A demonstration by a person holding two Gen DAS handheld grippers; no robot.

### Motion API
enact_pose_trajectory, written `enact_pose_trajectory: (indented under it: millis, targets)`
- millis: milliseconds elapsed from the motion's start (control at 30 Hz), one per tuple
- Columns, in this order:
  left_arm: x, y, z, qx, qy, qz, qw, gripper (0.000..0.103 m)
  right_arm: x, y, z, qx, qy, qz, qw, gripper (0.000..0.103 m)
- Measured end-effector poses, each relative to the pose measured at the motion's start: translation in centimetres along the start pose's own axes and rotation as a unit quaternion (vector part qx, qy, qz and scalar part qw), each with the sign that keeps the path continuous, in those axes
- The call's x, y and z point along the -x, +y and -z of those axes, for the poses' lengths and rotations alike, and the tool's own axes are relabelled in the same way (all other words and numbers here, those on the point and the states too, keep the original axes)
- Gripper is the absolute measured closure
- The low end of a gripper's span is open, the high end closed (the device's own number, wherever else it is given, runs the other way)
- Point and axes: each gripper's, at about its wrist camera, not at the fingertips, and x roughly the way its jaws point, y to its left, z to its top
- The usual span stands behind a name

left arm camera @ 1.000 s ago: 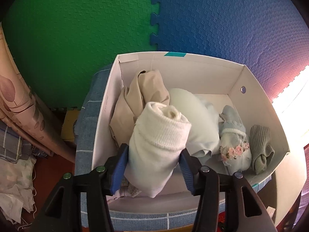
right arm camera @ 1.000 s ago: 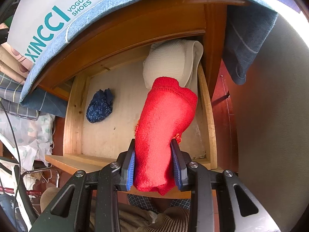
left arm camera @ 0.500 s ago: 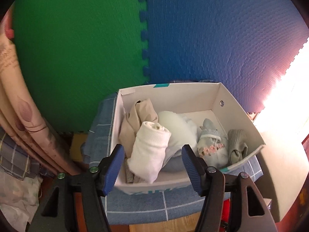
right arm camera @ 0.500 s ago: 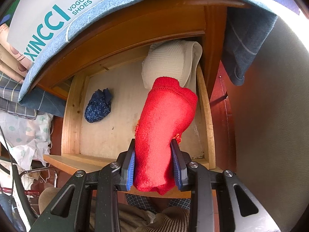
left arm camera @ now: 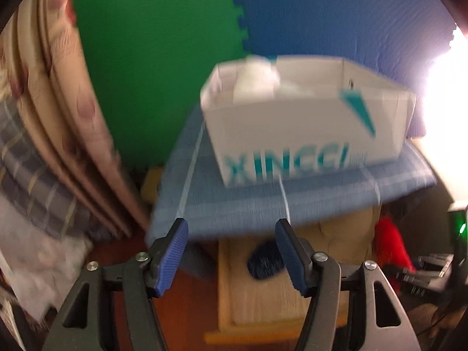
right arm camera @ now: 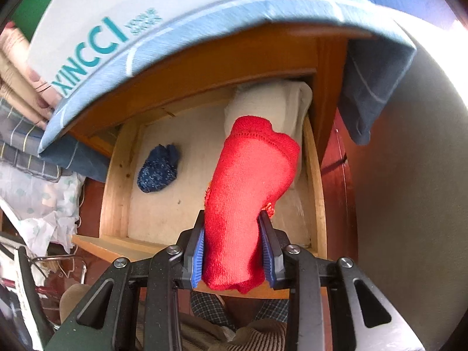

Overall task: Take underwear out of drawer
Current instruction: 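Move the left gripper back to the drawer while the right gripper carries the red sock toward the box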

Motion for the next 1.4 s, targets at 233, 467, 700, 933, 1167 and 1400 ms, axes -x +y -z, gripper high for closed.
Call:
enact_pose_trajectory:
  millis: [233,467,700,933,1167,1400]
  targets:
    - [-2.7,-1.4,5.2,0.021,0.046,-0.014,0.9986,0.039,2.0,1.3,-0.5,0.024,-0.026,-0.005,0.999,0.073]
    - [-4.9,-1.2,7.9,0.051,0.077,-0.02,0.9955,0.039,5.9,2.1,-1.4,0.037,-0.051,-0.012,0.998,0.073]
    - [-6.1,-1.0,8.7,0.057,0.094,-0.012,0.9939,0.039,9.4,3.3,-1.7,0.049,-0.073,-0.017,0.996,0.073]
    - [-6.1,-1.3,8.8,0.049,0.09,-0.024,0.9944,0.039,14.8,5.5,-4.4,0.067,-0.129,-0.029,0.989,0.073]
    - [-6.1,-1.0,8.9,0.058,0.086,-0.024,0.9943,0.039,18.9,8.5,-9.1,0.095,-0.179,-0.025,0.979,0.073]
    - [-6.3,-0.1,9.1,0.081,0.092,-0.016,0.9923,0.039,19.0,10.5,-14.5,0.112,-0.191,-0.007,0.975,0.073]
